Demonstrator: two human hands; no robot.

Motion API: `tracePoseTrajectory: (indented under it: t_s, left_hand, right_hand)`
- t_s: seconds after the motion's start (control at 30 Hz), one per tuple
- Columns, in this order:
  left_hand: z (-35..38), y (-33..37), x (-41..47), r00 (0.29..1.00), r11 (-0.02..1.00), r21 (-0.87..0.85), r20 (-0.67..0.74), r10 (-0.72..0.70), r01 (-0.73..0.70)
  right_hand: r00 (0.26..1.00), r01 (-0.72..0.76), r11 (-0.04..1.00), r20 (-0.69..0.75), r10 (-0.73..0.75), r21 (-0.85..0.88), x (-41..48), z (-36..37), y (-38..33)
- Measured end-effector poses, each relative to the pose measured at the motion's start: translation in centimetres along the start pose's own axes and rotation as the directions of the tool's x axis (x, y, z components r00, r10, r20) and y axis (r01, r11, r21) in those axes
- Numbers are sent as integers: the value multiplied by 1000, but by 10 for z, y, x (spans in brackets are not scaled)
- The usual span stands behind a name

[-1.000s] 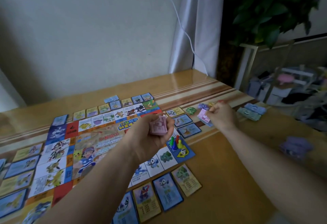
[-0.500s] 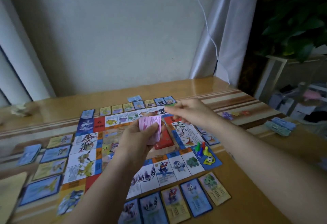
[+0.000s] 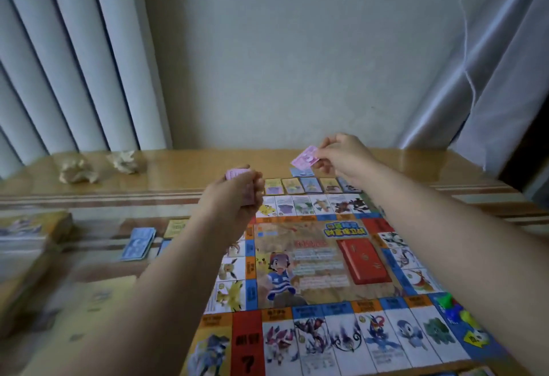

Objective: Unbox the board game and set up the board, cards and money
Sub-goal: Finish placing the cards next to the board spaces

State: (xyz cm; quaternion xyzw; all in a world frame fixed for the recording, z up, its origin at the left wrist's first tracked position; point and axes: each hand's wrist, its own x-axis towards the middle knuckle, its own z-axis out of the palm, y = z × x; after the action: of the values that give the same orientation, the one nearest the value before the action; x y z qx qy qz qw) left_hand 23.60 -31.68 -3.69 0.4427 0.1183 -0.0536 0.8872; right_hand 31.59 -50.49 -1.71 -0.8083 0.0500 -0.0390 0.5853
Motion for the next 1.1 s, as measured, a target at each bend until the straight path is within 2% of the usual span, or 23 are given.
tracePoseTrajectory:
  t_s: [0.1, 0.2, 0.27, 0.4, 0.47, 0.53, 0.6, 0.63, 0.7, 0.77, 0.83, 0.9, 0.93, 1.0, 1.1]
  left_hand:
    - [-1, 16, 19, 997, 979, -192, -17, -73, 69]
    - [2, 24, 32, 998, 957, -283, -7, -61, 56]
    - [1, 28, 39, 998, 952, -301, 23, -53, 57]
    - [-5, 31, 43, 997, 957, -286, 73, -32, 52]
    - [-8, 33, 39, 995, 954, -296, 94, -23, 50]
    - [-10, 35, 34, 994, 957, -289, 110, -3, 35]
    - [-14, 36, 26, 993, 965, -262, 112, 30, 0]
    - [-16, 36, 22, 993, 968, -249, 112, 48, -19]
    - [-23, 39, 12, 990, 972, -223, 102, 92, -68]
    - [-33, 42, 0, 986, 976, -178, 81, 145, -129]
    - [-43, 46, -15, 978, 976, -105, 73, 197, -188]
    - [-55, 50, -32, 963, 964, 7, 59, 264, -264]
    - [-60, 51, -39, 953, 948, 92, 51, 300, -303]
    - [-72, 58, -55, 928, 894, 260, 24, 372, -365]
    - [-86, 71, -73, 916, 856, 348, 23, 401, -383]
  right_hand:
    - [993, -24, 996, -114, 14, -81, 55, 13, 21]
    - [969, -25, 973, -244, -33, -229, 94, 31, 44]
    - [953, -64, 938, -300, -43, -340, 104, 40, 56]
    - [927, -164, 880, -375, -18, -446, 114, 50, 76]
    - [913, -192, 785, -400, -77, -589, 116, 52, 84]
    - [914, -187, 604, -363, -183, -775, 115, 53, 90]
    - [919, -173, 459, -310, -244, -872, 111, 49, 91]
    - [921, -166, 437, -297, -251, -884, 109, 47, 88]
    - [924, -136, 482, -286, -253, -865, 104, 44, 75]
    - [932, -19, 590, -229, -282, -807, 92, 48, 50]
    - [952, 179, 759, -84, -294, -626, 66, 59, 15]
    - [951, 304, 892, 156, -266, -334, 22, 80, -25]
    - [925, 315, 924, 286, -249, -215, -2, 89, -42]
    - [841, 318, 941, 493, -224, -113, -48, 111, -65]
    - [763, 326, 945, 599, -241, -36, -92, 141, -75]
